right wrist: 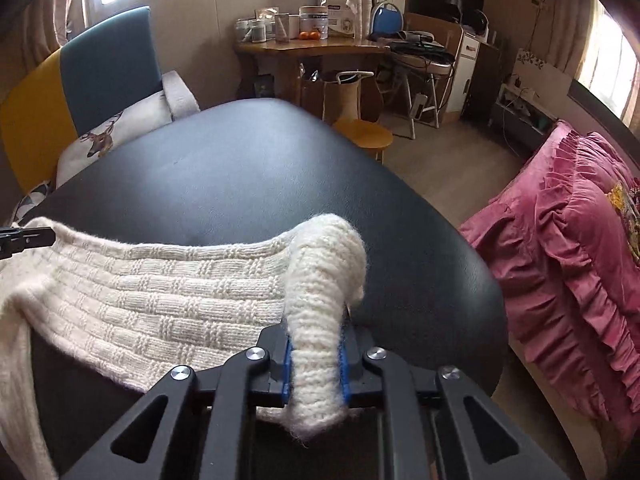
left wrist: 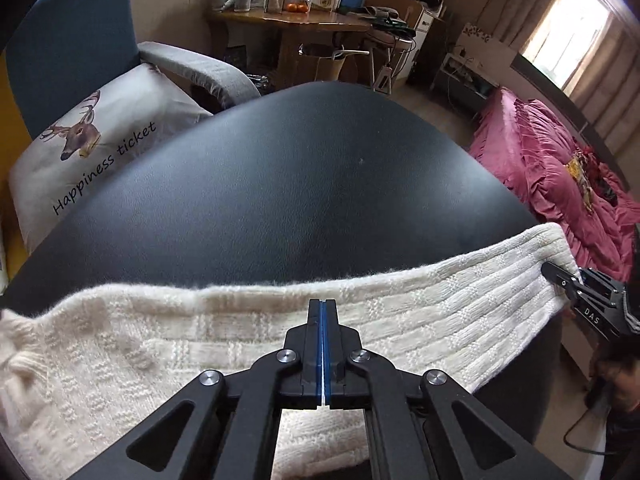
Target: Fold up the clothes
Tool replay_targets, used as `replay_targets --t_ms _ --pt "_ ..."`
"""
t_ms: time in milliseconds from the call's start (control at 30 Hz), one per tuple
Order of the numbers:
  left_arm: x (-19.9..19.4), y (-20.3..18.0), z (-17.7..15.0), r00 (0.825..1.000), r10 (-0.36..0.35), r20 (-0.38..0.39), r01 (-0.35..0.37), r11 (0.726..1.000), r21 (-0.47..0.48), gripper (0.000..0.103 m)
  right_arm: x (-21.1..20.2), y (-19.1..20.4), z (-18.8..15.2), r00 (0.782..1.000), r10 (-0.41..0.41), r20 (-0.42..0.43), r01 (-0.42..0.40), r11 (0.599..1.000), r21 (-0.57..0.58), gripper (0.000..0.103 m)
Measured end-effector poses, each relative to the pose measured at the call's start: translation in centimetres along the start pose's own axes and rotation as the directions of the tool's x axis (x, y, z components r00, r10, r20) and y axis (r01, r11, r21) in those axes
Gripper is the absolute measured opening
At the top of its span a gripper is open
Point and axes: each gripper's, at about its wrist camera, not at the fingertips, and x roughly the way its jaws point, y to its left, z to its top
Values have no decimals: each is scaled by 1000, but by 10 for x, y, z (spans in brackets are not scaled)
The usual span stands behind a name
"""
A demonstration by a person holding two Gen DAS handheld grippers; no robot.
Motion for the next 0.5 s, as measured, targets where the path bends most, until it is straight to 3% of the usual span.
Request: replay_targets --t_ms 67,167,200,300,367,500 --pt "12 -2 6 999 30 -26 -30 999 19 0 16 0 4 999 -38 -36 38 999 -4 16" --pt "36 -9 4 993 83 -87 -79 996 48 0 27 -2 4 995 -103 -20 102 995 -14 18" --pt "35 -7 4 994 70 -87 -67 997 35 0 28 -4 5 994 -110 -17 110 994 1 21" --pt "11 9 10 998 23 -61 -26 999 -43 0 28 -13 9 997 -77 -16 78 995 56 29" --pt "-18 27 4 1000 -16 -18 14 994 -107 0 24 -21 13 999 -40 -19 41 995 86 29" --pt "-67 55 -23 999 -12 41 18 988 -150 0 -22 -19 12 983 -125 136 114 990 85 32"
